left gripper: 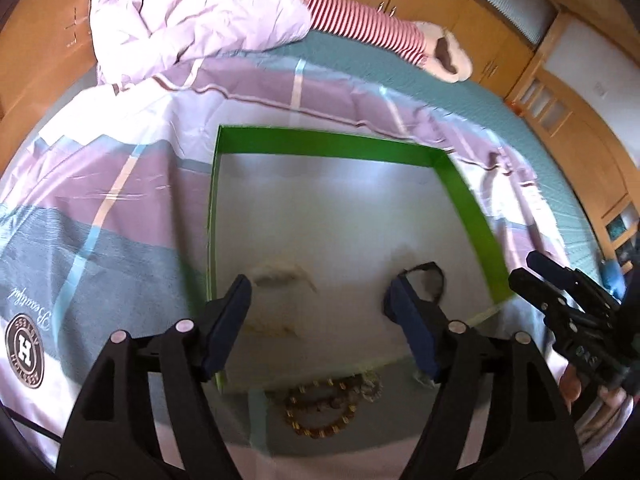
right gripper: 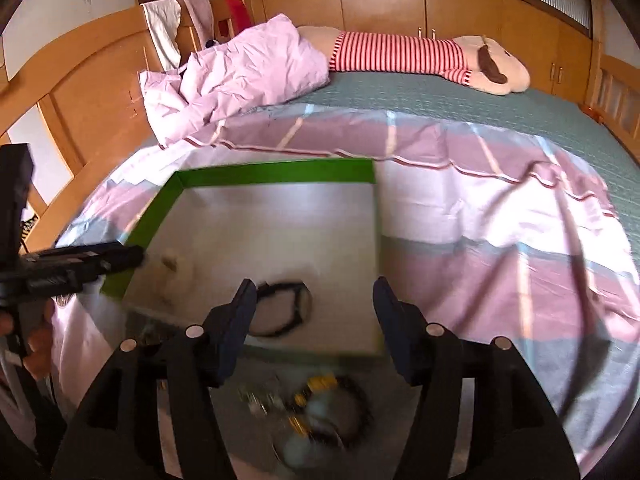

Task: Organize jewelry
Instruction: 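Lower both watches into the green box and open both tools, then grasp the red-amber bead bracelet with the left tool while the right tool grasps the black bead bracelet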

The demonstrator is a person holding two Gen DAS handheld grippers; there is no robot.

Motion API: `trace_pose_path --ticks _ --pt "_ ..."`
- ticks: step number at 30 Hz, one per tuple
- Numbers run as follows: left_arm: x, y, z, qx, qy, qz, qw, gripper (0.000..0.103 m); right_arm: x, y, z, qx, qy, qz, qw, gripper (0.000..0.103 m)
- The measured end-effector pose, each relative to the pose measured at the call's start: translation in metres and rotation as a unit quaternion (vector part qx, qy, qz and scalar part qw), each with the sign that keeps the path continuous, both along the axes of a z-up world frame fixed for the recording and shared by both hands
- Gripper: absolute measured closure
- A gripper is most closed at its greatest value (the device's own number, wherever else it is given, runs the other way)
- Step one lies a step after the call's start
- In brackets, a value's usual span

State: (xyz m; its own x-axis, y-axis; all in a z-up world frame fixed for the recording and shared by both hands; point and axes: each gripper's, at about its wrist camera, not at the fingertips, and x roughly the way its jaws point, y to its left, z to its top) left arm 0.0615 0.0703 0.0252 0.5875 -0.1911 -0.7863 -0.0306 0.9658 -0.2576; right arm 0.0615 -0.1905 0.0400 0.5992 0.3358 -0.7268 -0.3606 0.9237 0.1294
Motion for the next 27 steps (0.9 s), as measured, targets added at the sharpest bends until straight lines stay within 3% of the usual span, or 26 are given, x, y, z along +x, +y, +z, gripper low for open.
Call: trace_pose_path --ticks 3,6,9,12,17,21,23,25,27 --pt "-0.023 -0.010 0.006 0.007 -0.003 -0.030 0.9995 0.030 -0.012 -0.014 -0.013 -0.022 0.028 -0.010 0.999 0.043" --pt "-0.041 -0.026 -0.001 0.027 0.008 -0.062 0.9977 0.030 -0.017 -0.022 -0.047 -0.057 0.084 -0.027 0.995 0.045" --pt "-0.045 -0.036 -0.023 0.046 0.044 -0.063 0.9960 0.030 -0.022 -0.011 -0.072 -0.080 0.120 0.005 0.990 0.063" --pt "-0.042 -0.038 -0.042 0.063 0.081 -0.047 0.9937 0.030 -0.030 0.011 -0.086 -0.091 0.148 0.054 0.983 0.065" --pt "-0.035 -0.024 -0.057 0.072 0.113 -0.013 0.9909 0.026 -0.052 0.036 -0.064 -0.022 0.126 0.159 0.979 0.065" --pt "-0.033 -0.016 -0.060 0.069 0.121 0.001 0.9903 0.026 -0.047 0.030 -0.062 -0.037 0.111 0.127 0.985 0.064" --pt "-0.033 -0.016 -0.060 0.071 0.123 -0.001 0.9899 0.025 -0.045 0.028 -0.069 -0.051 0.119 0.117 0.985 0.060" --pt "-0.033 -0.017 -0.061 0.074 0.125 -0.005 0.9894 0.023 -0.046 0.032 -0.074 -0.063 0.123 0.131 0.982 0.040" --pt "-0.033 -0.022 -0.063 0.079 0.127 -0.011 0.9887 0.022 -0.051 0.040 -0.075 -0.069 0.122 0.152 0.978 0.037"
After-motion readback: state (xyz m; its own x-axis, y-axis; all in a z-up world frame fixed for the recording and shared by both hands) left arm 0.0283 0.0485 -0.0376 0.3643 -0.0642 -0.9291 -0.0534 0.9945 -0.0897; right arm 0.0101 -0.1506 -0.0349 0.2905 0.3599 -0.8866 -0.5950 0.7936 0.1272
